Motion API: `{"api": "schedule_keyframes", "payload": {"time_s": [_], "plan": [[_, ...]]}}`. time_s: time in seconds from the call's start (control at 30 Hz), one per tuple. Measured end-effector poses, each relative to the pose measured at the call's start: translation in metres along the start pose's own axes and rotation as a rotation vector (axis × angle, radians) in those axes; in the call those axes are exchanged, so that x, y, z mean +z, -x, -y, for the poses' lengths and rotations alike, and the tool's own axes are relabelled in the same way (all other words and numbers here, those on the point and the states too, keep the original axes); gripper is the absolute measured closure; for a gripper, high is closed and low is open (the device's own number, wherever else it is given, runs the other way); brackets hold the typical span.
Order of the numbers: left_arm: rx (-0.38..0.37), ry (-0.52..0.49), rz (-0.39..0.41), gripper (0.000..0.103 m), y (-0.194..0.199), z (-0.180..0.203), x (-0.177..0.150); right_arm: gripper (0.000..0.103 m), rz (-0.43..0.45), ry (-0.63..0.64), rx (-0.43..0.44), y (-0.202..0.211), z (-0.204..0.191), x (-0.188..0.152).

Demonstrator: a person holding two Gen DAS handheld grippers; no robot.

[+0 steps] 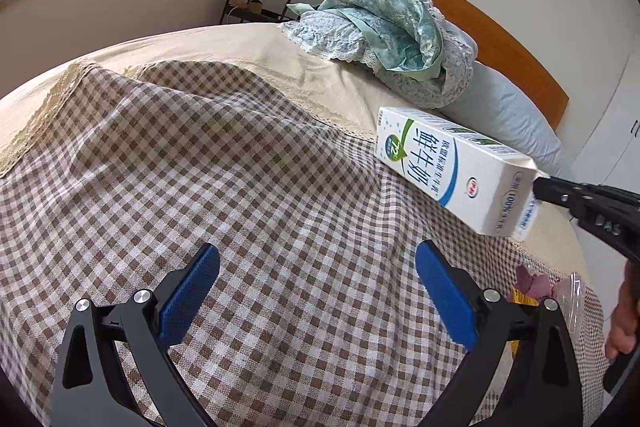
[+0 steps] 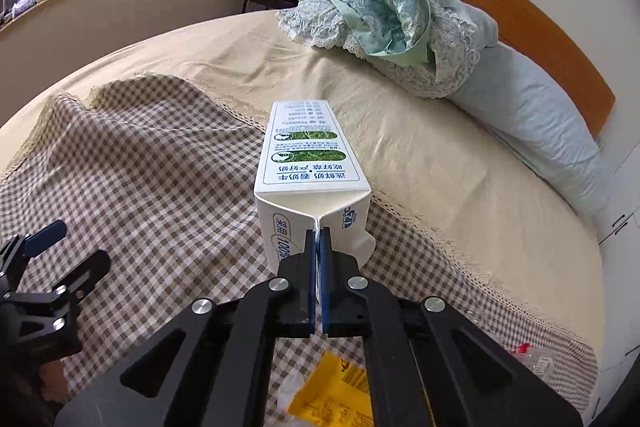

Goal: Collect trash
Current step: 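Grasp the white milk carton with the right tool, then grasp the blue supplement box with the left tool while the right tool holds the carton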

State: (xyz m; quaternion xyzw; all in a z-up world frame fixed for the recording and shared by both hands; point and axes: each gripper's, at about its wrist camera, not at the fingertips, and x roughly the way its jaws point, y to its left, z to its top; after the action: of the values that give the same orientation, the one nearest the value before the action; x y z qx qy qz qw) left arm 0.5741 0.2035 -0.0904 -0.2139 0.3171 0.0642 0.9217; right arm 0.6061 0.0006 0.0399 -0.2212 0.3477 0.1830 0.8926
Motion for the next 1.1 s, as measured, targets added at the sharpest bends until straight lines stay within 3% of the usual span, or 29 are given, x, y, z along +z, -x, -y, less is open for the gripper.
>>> {"api": "schedule_keyframes", "payload": {"time_s": [0.2, 0.33, 0.43, 0.5, 0.6, 0.67, 0.73, 0.8, 0.87, 0.93, 0.97, 1.1], "plan": [[-0.065, -0.114, -0.007, 0.008, 0.013, 0.033, -0.006, 0.102, 0.041, 0.036, -0.055, 0.093, 0.029, -0.042], [-0.149, -0.202, 0.016, 0.008, 0.035, 0.066, -0.013, 0.102, 0.089, -0.036, -0.129, 0.157, 0.070, -0.087], [-0.163, -0.273, 0.011, 0.008, 0.049, 0.093, -0.022, 0.102, 0.125, -0.119, -0.187, 0.220, 0.105, -0.133], [-0.192, -0.298, -0.012, 0.008, 0.060, 0.109, -0.031, 0.102, 0.131, -0.165, -0.225, 0.263, 0.122, -0.171], [-0.301, -0.274, -0.129, 0.008, 0.076, 0.138, -0.060, 0.102, 0.109, -0.198, -0.299, 0.308, 0.133, -0.232], [-0.275, -0.269, -0.196, 0.008, 0.085, 0.166, -0.089, 0.102, 0.085, -0.227, -0.347, 0.323, 0.136, -0.278], [-0.273, -0.326, -0.253, 0.008, 0.097, 0.202, -0.128, 0.101, 0.038, -0.264, -0.393, 0.324, 0.136, -0.323], [-0.260, -0.399, -0.254, 0.008, 0.112, 0.236, -0.164, 0.101, -0.008, -0.360, -0.386, 0.318, 0.138, -0.374], [-0.236, -0.480, -0.228, 0.008, 0.126, 0.268, -0.201, 0.100, 0.022, -0.335, -0.504, 0.324, 0.125, -0.410], [-0.191, -0.543, -0.214, 0.008, 0.132, 0.296, -0.234, 0.099, 0.036, -0.347, -0.532, 0.327, 0.115, -0.436], [-0.154, -0.547, -0.215, 0.008, 0.132, 0.304, -0.247, 0.099, 0.034, -0.391, -0.515, 0.325, 0.114, -0.449], [-0.013, -0.444, -0.222, 0.007, 0.123, 0.312, -0.280, 0.098, -0.025, -0.511, -0.286, 0.300, 0.112, -0.499]]}}
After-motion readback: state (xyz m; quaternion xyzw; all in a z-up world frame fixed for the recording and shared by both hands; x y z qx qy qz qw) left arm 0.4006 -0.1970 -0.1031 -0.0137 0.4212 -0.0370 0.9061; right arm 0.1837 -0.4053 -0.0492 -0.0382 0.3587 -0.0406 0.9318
